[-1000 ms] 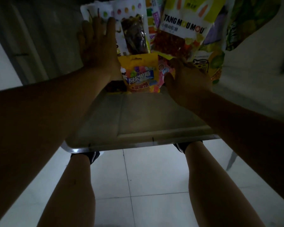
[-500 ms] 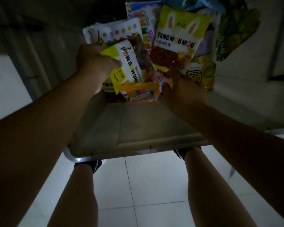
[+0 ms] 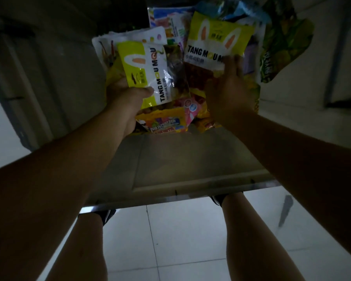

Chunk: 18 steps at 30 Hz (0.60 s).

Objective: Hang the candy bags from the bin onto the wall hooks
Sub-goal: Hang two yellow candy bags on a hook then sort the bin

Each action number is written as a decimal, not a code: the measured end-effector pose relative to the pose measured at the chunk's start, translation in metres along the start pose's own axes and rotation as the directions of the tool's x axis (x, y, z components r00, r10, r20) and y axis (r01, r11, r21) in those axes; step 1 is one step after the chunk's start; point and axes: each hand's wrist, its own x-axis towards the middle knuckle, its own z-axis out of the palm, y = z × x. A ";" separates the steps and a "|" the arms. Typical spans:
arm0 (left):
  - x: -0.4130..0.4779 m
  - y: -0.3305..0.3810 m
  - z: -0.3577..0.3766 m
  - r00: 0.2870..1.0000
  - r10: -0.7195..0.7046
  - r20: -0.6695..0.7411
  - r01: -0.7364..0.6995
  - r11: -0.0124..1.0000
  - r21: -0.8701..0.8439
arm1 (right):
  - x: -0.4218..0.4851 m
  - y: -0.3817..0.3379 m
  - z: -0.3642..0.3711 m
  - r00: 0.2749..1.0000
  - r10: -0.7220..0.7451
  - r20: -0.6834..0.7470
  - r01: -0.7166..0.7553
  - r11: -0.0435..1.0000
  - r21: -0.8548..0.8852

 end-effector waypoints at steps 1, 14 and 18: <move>-0.001 0.002 -0.001 0.999 0.039 -0.016 -0.039 0.999 -0.008 | 0.004 0.000 0.000 0.999 0.030 -0.018 -0.029 0.998 0.050; -0.036 0.018 -0.034 0.920 0.392 0.000 -0.392 0.920 -0.029 | 0.029 -0.011 -0.014 0.963 0.235 -0.133 -0.110 0.790 0.604; -0.035 0.016 -0.045 0.924 0.382 -0.020 -0.383 0.923 -0.026 | 0.032 -0.022 -0.019 0.958 0.266 -0.103 -0.119 0.700 0.704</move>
